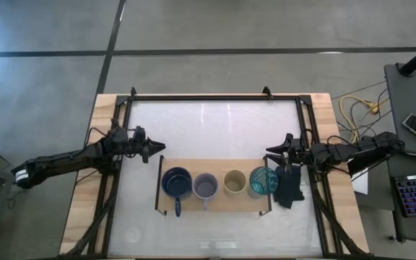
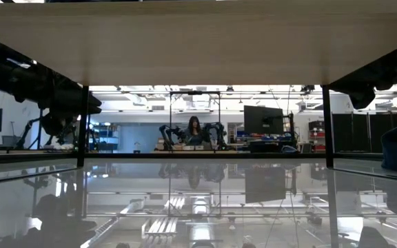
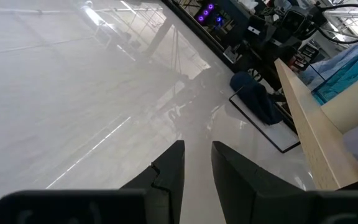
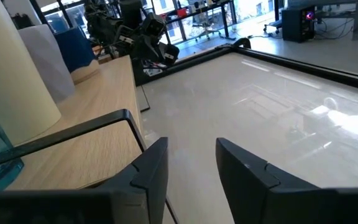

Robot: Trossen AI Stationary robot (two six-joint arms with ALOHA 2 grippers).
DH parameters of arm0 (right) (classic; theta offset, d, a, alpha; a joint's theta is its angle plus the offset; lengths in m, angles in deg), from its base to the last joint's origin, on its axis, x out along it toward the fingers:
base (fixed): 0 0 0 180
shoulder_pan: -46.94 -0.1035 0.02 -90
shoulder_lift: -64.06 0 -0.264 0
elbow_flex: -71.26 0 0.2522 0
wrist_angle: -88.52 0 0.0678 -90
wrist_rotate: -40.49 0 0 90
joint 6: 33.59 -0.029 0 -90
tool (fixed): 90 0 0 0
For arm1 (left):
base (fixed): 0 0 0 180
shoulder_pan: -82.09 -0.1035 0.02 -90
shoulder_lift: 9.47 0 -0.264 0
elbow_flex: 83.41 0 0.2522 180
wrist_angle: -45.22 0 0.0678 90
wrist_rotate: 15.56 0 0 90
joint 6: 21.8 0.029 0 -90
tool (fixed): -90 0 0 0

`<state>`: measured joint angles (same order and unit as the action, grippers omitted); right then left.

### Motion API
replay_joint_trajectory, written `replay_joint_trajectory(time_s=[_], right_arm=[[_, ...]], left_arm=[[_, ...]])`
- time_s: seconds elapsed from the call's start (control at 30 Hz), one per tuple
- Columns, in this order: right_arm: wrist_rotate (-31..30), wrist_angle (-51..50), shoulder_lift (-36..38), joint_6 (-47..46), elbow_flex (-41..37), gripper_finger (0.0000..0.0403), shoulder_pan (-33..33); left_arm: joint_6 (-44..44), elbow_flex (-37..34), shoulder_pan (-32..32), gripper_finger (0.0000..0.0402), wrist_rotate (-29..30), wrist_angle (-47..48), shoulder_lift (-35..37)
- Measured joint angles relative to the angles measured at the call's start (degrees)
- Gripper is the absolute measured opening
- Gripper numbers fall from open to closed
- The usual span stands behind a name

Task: Stack small to large cups/mugs on shelf
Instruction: Return to Home Position

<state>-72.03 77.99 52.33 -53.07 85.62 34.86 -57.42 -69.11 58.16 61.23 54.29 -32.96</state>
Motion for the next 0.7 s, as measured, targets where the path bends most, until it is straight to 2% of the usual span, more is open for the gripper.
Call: replay_joint_trajectory(time_s=[0.3, 0.7], right_arm=[[0.0, 0.0, 0.0, 0.0, 0.0, 0.0120, 0.0], [0.0, 0.0, 0.0, 0.0, 0.0, 0.0130, 0.0]], left_arm=[[0.0, 0.0, 0.0, 0.0067, 0.0, 0.0, 0.0], [0.0, 0.0, 0.0, 0.0067, 0.0, 0.0, 0.0]])
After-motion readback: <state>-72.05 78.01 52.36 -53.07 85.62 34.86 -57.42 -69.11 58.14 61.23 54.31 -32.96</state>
